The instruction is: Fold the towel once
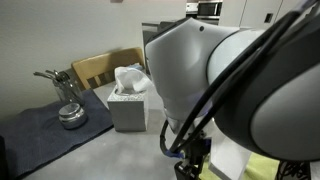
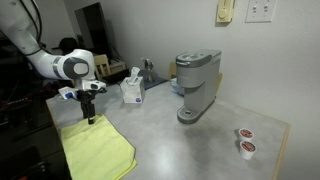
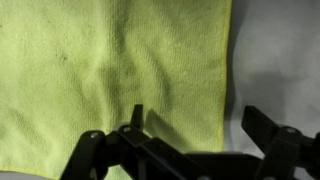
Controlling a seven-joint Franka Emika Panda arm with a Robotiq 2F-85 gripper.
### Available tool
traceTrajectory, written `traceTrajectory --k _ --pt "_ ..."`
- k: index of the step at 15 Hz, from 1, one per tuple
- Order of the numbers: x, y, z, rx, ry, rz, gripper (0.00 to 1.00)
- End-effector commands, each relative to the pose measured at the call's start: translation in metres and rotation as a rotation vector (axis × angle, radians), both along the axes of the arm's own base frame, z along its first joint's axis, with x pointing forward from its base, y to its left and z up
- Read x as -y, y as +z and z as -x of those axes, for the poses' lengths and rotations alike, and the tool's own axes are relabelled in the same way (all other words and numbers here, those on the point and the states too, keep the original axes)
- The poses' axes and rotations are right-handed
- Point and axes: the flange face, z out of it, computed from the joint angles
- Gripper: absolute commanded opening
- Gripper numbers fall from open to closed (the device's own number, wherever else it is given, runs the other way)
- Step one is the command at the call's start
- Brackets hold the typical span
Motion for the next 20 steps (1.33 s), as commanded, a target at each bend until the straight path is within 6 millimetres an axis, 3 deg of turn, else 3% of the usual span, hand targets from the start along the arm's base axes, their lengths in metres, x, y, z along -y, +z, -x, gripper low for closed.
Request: traceTrajectory --k 1,2,3,11,12,13,15,16,17,19,20 --pt "0.000 -0.009 -0.002 -0.008 0.003 -0.018 0.94" --pt "0.000 -0.009 -0.002 -0.008 0.004 -0.018 0.83" --pt "-0.002 -0.007 -0.002 -0.006 0.007 -0.023 0.67" --pt "-0.010 -0.002 -0.005 0.007 0.017 -0.038 0.11" --pt "-0.010 -0.002 -0.005 0.009 0.015 -0.040 0.25" --pt "-0.009 -0.002 -0.006 0.011 0.012 -0.040 0.26" --pt "-0.006 -0.001 -0.006 0.014 0.004 -0.042 0.37" --pt "-0.006 -0.001 -0.006 0.013 0.004 -0.042 0.52" --pt "-0.003 -0.002 -0.005 0.010 0.004 -0.040 0.12" --pt "-0.002 -0.001 -0.005 0.012 0.000 -0.041 0.11" --pt "-0.002 0.000 -0.005 0.016 0.000 -0.043 0.05"
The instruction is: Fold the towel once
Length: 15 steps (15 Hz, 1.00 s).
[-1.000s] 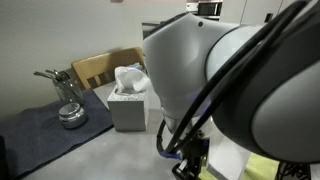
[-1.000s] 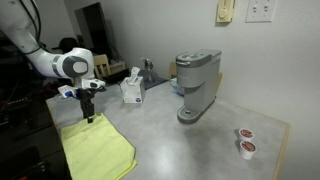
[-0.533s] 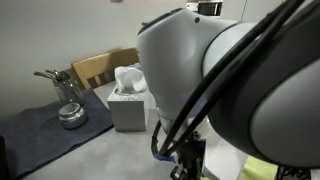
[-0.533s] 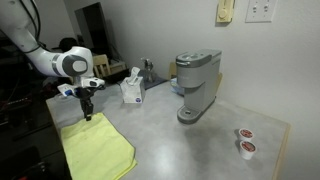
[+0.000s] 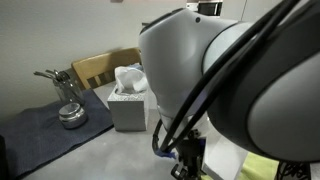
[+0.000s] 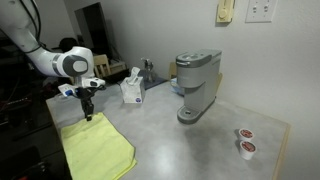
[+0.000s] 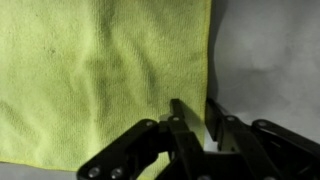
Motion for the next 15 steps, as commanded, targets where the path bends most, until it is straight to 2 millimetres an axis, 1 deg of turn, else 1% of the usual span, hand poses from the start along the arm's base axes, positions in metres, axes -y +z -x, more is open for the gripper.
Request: traceTrajectory --k 1,4,7,10,15 --pt "0.012 -0.010 0.000 0.000 -0.007 -0.015 0.01" --pt "0.016 -0.009 -0.001 0.003 -0.011 -0.012 0.00" --pt "0.019 0.000 -0.001 0.018 -0.014 -0.010 0.01" --pt "0.024 0.016 0.000 0.025 0.017 -0.030 0.01" --pt "0.039 0.054 0.005 0.040 0.174 -0.146 0.01"
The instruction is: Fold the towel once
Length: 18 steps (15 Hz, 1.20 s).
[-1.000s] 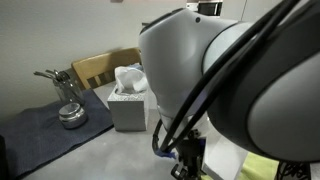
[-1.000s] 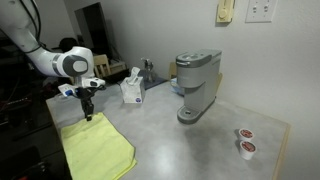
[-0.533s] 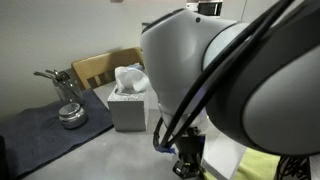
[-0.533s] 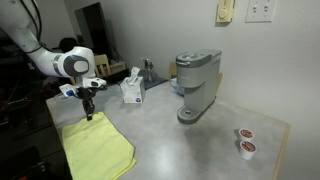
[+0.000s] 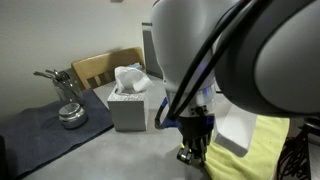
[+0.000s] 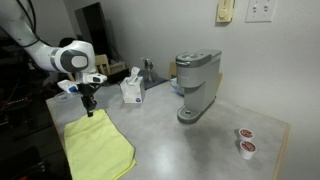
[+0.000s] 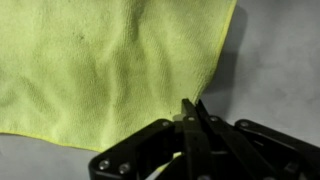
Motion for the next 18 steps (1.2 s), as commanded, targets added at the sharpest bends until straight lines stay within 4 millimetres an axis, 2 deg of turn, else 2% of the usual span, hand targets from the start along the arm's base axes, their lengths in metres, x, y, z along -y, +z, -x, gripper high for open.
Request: traceTrajectory --k 1,5,10,14,18 --pt "0.020 0.033 0.010 0.018 0.119 -0.118 0.01" --pt "0.028 0.054 0.012 0.022 0.289 -0.263 0.01" --pt "0.037 0.053 0.009 0.020 0.481 -0.458 0.01" --pt "0.068 0.044 0.012 -0.025 0.554 -0.559 0.01" --pt "0.096 0.040 0.014 -0.083 0.563 -0.568 0.01"
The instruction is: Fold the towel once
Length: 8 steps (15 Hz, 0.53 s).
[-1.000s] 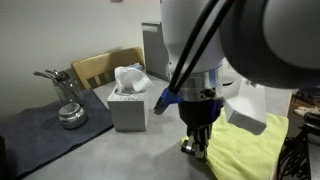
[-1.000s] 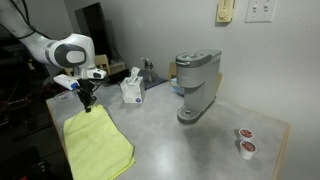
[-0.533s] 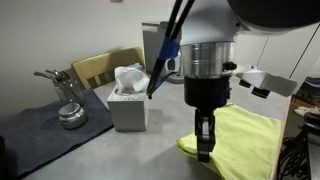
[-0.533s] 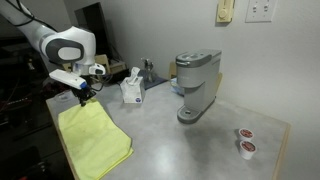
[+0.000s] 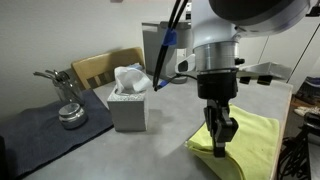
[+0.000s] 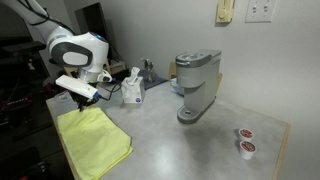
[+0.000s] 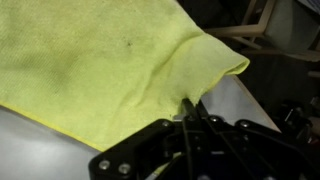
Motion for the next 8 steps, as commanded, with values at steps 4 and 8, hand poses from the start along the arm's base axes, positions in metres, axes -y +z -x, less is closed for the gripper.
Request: traceTrajectory --k 4,8 --pt "0.042 0.005 0.004 -0.051 -0.010 0.017 0.01" --pt "0.061 0.013 0.002 -0.054 -0.044 0.050 0.01"
